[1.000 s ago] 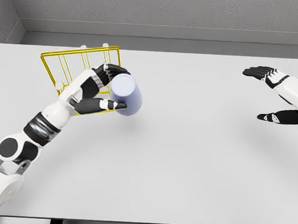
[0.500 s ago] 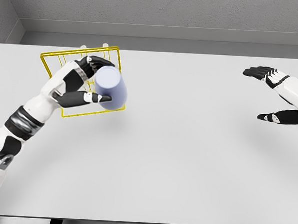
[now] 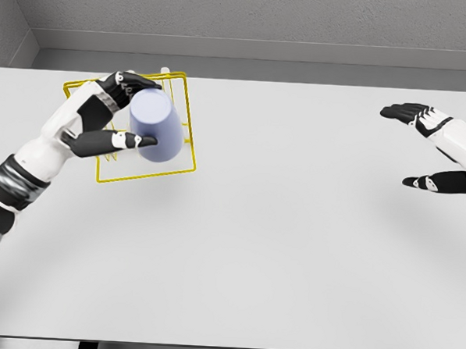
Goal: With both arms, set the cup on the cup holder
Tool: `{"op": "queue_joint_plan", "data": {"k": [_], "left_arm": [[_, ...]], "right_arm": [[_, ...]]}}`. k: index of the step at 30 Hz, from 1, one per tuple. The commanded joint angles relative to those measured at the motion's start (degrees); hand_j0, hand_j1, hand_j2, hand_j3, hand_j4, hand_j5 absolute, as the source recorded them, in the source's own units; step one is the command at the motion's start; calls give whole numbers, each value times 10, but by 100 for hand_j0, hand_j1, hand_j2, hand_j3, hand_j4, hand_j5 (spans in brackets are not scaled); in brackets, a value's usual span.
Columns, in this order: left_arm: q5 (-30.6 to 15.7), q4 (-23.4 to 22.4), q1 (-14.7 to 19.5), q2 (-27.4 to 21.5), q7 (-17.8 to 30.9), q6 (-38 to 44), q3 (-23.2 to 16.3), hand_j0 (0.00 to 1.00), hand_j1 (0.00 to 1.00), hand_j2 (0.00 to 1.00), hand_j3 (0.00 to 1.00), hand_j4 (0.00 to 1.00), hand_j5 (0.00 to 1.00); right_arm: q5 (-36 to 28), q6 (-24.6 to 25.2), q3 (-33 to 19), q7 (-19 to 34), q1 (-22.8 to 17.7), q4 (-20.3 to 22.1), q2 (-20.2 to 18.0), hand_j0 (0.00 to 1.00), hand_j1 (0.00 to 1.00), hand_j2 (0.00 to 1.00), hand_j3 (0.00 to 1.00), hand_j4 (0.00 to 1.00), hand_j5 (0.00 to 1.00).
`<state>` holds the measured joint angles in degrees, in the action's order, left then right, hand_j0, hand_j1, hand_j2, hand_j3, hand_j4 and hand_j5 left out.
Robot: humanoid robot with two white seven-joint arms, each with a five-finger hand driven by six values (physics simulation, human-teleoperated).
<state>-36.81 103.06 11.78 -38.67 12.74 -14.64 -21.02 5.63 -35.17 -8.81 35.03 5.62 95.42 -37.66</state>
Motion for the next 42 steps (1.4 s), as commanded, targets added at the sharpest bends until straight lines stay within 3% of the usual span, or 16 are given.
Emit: {"op": "queue_joint_plan", "data": {"k": [1, 15, 20, 42], "left_arm": [[-4, 0, 1, -2, 0, 0, 3, 64, 64, 64, 64, 64, 64], [-5, -10, 25, 2, -1, 5, 11, 64, 64, 64, 64, 64, 64], [-5, -34, 41, 2, -1, 5, 12, 64, 64, 64, 64, 64, 64], [-5, -66, 40, 1, -1, 4, 28, 64, 64, 64, 64, 64, 64]], "right_arm": [[-4, 2, 0, 0, 0, 0, 0, 100, 100, 100, 100, 100, 100], [-4, 2, 0, 0, 1, -1, 0, 100, 100, 100, 100, 100, 100], [-4, 2, 0, 0, 1, -1, 0, 100, 100, 100, 100, 100, 100], [-4, 2, -1, 0, 1, -1, 0, 100, 100, 100, 100, 100, 100]]}}
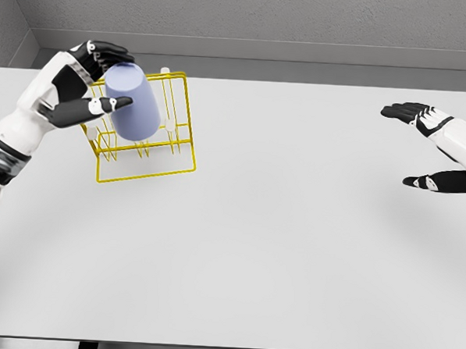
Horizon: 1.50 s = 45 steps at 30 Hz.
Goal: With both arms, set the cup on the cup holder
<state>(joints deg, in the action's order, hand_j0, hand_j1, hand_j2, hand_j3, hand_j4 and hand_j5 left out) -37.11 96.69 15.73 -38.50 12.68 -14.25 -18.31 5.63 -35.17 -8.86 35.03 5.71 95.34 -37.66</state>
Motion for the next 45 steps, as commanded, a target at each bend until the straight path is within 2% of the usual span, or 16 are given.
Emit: {"op": "queue_joint_plan", "data": {"k": [1, 15, 18, 21, 26, 29, 45], "left_arm": [[-2, -6, 0, 1, 1, 0, 1, 64, 64, 64, 64, 64, 64], [1, -42, 5, 22, 3, 0, 0, 69, 69, 69, 69, 69, 69], [4, -45, 5, 23, 3, 4, -1, 79, 79, 79, 79, 79, 79], [5, -44, 6, 23, 3, 4, -1, 84, 84, 84, 84, 84, 84], [4, -44, 10, 22, 3, 4, -1, 84, 84, 84, 84, 84, 84], [4, -44, 11, 22, 3, 4, -1, 80, 80, 80, 80, 80, 80], [-1, -34, 12, 22, 2, -2, -1, 81, 81, 81, 81, 81, 81]], "right_arm": [[-4, 2, 1, 0, 0, 0, 0, 100, 100, 100, 100, 100, 100], [-4, 2, 0, 0, -1, 0, 0, 100, 100, 100, 100, 100, 100], [-4, 2, 0, 0, -1, 0, 0, 100, 100, 100, 100, 100, 100], [-4, 2, 0, 0, -1, 0, 0, 100, 100, 100, 100, 100, 100], [-4, 2, 0, 0, -1, 0, 0, 100, 100, 100, 100, 100, 100], [-4, 2, 0, 0, -1, 0, 0, 100, 100, 100, 100, 100, 100], [-4, 2, 0, 0, -1, 0, 0, 100, 100, 100, 100, 100, 100]]}}
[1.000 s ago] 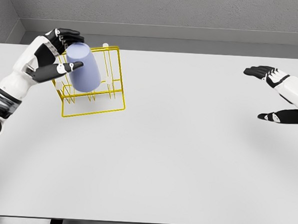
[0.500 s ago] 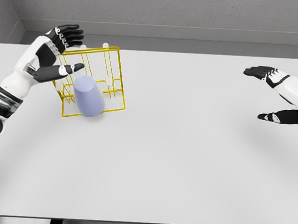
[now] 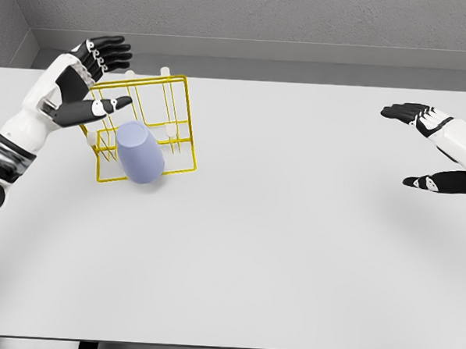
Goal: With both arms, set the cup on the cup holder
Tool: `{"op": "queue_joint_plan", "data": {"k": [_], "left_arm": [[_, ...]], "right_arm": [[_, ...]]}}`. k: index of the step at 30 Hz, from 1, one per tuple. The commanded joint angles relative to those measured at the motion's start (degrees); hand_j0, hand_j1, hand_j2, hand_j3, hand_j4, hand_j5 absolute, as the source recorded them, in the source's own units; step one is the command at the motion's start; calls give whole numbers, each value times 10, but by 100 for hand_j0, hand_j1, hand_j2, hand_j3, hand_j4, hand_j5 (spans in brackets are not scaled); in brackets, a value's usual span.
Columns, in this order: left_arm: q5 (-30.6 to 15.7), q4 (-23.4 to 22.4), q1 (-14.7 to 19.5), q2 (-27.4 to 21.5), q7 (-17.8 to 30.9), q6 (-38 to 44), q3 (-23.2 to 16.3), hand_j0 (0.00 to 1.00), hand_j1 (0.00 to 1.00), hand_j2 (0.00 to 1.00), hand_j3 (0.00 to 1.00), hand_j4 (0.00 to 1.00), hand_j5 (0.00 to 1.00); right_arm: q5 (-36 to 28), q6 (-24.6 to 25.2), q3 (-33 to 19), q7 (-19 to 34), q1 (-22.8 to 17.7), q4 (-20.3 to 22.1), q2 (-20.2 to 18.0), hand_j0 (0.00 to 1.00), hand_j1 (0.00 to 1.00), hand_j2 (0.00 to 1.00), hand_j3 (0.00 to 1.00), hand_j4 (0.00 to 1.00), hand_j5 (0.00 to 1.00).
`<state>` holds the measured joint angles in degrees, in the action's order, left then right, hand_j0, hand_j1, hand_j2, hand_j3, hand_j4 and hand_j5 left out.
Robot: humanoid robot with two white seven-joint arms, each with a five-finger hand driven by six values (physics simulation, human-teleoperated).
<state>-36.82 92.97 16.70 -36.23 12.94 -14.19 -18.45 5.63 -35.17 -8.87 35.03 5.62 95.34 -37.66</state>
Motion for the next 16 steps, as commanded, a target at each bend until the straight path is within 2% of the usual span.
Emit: {"op": "queue_joint_plan", "data": {"k": [1, 3, 4, 6, 9, 12, 14, 16], "left_arm": [[-4, 14, 0, -2, 0, -4, 1, 82, 82, 82, 82, 82, 82], [-4, 34, -1, -11, -1, -4, 1, 85, 85, 85, 85, 85, 85], [-4, 40, -2, -21, -2, -4, 2, 93, 93, 93, 93, 93, 93], [-4, 48, -3, -45, -3, -4, 2, 100, 100, 100, 100, 100, 100], [-4, 48, -12, -57, -3, -5, 11, 100, 100, 100, 100, 100, 100], [-5, 46, -48, -91, -3, -66, 23, 100, 100, 100, 100, 100, 100], [-12, 46, -66, -99, -3, -69, 44, 100, 100, 100, 100, 100, 100], [-12, 40, -69, -103, -3, -69, 54, 100, 100, 100, 100, 100, 100]], "right_arm": [[-4, 2, 0, 0, 0, 0, 0, 100, 100, 100, 100, 100, 100], [-4, 2, 0, 0, 0, 0, 0, 100, 100, 100, 100, 100, 100], [-4, 2, 0, 0, 0, 0, 0, 100, 100, 100, 100, 100, 100], [-4, 2, 0, 0, 0, 0, 0, 100, 100, 100, 100, 100, 100], [-4, 2, 0, 0, 0, 0, 0, 100, 100, 100, 100, 100, 100], [-4, 2, 0, 0, 0, 0, 0, 100, 100, 100, 100, 100, 100], [-4, 2, 0, 0, -1, -1, 0, 100, 100, 100, 100, 100, 100], [-4, 2, 0, 0, -1, 0, 0, 100, 100, 100, 100, 100, 100]]}}
